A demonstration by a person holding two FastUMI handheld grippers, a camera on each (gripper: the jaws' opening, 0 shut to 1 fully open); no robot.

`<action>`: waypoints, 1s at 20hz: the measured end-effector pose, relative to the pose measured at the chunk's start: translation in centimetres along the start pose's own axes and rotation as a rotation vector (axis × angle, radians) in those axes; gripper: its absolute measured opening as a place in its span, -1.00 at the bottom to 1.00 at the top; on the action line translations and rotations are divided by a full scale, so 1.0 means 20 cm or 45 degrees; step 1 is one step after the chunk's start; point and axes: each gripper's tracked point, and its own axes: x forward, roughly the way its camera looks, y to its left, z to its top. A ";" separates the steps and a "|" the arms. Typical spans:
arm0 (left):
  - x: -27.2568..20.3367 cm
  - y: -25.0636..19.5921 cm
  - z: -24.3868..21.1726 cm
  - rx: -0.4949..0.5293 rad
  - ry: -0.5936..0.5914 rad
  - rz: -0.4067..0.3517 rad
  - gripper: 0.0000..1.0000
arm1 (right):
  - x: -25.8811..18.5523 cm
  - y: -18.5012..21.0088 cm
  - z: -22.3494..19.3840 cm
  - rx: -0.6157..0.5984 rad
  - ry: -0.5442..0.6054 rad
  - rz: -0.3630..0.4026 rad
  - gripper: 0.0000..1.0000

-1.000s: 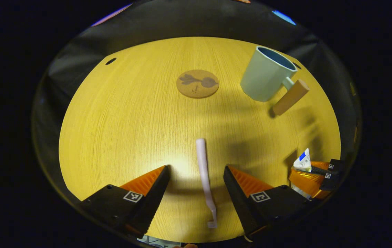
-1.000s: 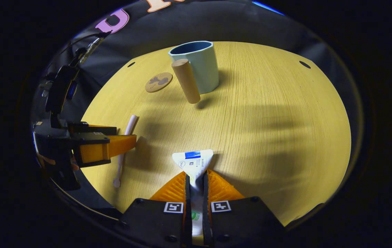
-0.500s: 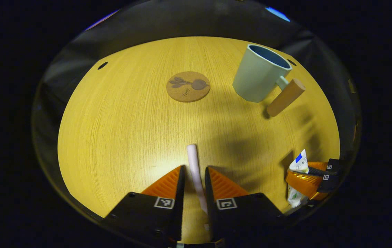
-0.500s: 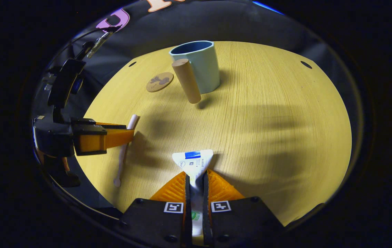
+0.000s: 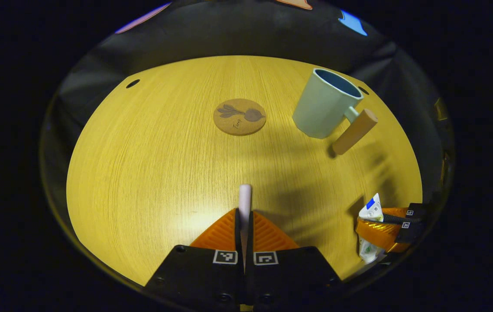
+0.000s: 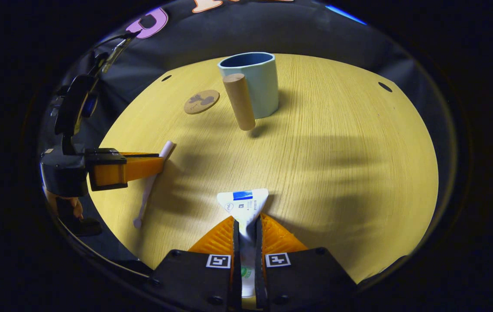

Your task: Put the toothbrush and toothpaste on the desktop into the cup, then pick up the cup and place it on the coaster on the desktop.

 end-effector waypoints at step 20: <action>-0.33 -0.04 -0.01 -0.087 -0.102 -0.162 -1.00 | -0.35 0.11 0.63 0.252 -0.384 0.142 -0.71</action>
